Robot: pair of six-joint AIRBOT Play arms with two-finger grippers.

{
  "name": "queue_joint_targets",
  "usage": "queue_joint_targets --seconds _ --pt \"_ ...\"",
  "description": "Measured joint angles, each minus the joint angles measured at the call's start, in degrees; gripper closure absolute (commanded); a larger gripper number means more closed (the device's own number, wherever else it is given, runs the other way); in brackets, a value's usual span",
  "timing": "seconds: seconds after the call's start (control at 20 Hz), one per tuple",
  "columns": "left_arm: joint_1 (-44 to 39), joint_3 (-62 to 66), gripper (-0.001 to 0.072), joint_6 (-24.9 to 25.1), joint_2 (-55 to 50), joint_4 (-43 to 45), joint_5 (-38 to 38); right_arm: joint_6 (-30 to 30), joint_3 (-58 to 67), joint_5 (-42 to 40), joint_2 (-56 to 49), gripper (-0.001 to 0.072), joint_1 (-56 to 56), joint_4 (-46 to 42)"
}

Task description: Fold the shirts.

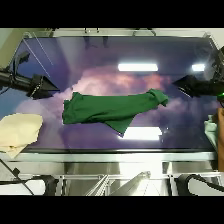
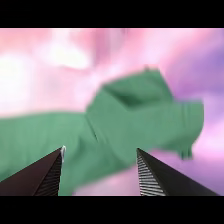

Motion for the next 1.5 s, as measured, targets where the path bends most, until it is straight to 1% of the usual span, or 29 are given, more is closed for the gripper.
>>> queue_joint_targets --seconds 0.1,0.2,0.35,0.4,0.45,0.6,0.85,0.95,1.1,1.15,1.2,1.25,1.3,1.35,1.4,1.45,1.5 --pt "0.8 -3.0 -0.0001 0.3 -1.4 0.0 -0.1 -0.5 -2.3 3.6 -0.4 0.0211 1.3 -0.9" --pt "1.2 -7.1 0.0000 1.2 -2.2 0.2 1.1 -0.9 -6.0 5.9 -0.7 0.0211 4.9 -1.4" --pt "1.6 -12.8 0.0000 2.4 -2.7 0.9 2.8 -0.8 -11.0 5.2 -0.9 0.0214 12.5 -1.9" --pt "1.6 -14.1 0.0000 2.6 -2.8 2.0 3.3 -0.2 -12.0 4.0 -1.1 0.0296 15.0 -1.9" --pt "1.7 -15.5 0.0000 2.9 -2.9 3.4 4.1 0.7 -12.9 3.1 -1.5 0.0398 17.7 -1.9" --pt "1.7 -18.9 0.0000 3.1 -3.0 6.6 7.1 2.4 -14.1 0.0 -3.7 0.0388 24.4 -0.8" --pt "0.1 -20.9 0.0000 3.5 -3.5 8.4 10.9 3.1 -14.6 -3.2 -9.6 0.0389 31.6 5.2" --pt "-1.0 -21.2 0.0000 3.5 -4.5 8.7 11.8 2.3 -14.6 -3.7 -11.7 0.0389 33.7 8.7" --pt "-2.8 -20.9 0.0001 3.9 -7.0 7.9 11.1 -0.4 -14.6 -5.0 -14.1 0.0390 36.2 14.8" --pt "-3.3 -20.5 0.0001 4.0 -7.8 7.9 10.9 -1.2 -14.6 -5.6 -14.7 0.0412 36.7 16.5" --pt "-3.7 -19.8 0.0002 4.1 -8.7 7.9 10.6 -2.1 -14.6 -6.2 -15.1 0.0521 37.1 17.7" --pt "-3.9 -19.1 0.0090 4.1 -9.4 7.9 10.4 -2.7 -14.6 -6.9 -15.3 0.0585 37.3 18.2" --pt "-4.2 -18.2 0.0342 4.3 -10.1 8.0 10.5 -3.4 -14.6 -7.4 -15.6 0.0671 37.5 18.8" --pt "-4.3 -17.1 0.0636 4.6 -10.6 8.8 12.1 -3.8 -14.6 -8.0 -15.7 0.0694 37.6 19.4" --pt "-4.3 -16.0 0.0711 4.7 -11.0 9.6 13.6 -4.4 -14.6 -7.9 -15.7 0.0695 37.7 20.1" --pt "-4.3 -14.7 0.0711 4.9 -11.1 10.1 13.4 -5.1 -14.6 -7.6 -15.6 0.0695 37.8 20.9" --pt "-4.3 -13.3 0.0710 4.9 -11.2 9.8 11.5 -5.9 -14.5 -6.8 -15.1 0.0696 37.8 21.3"
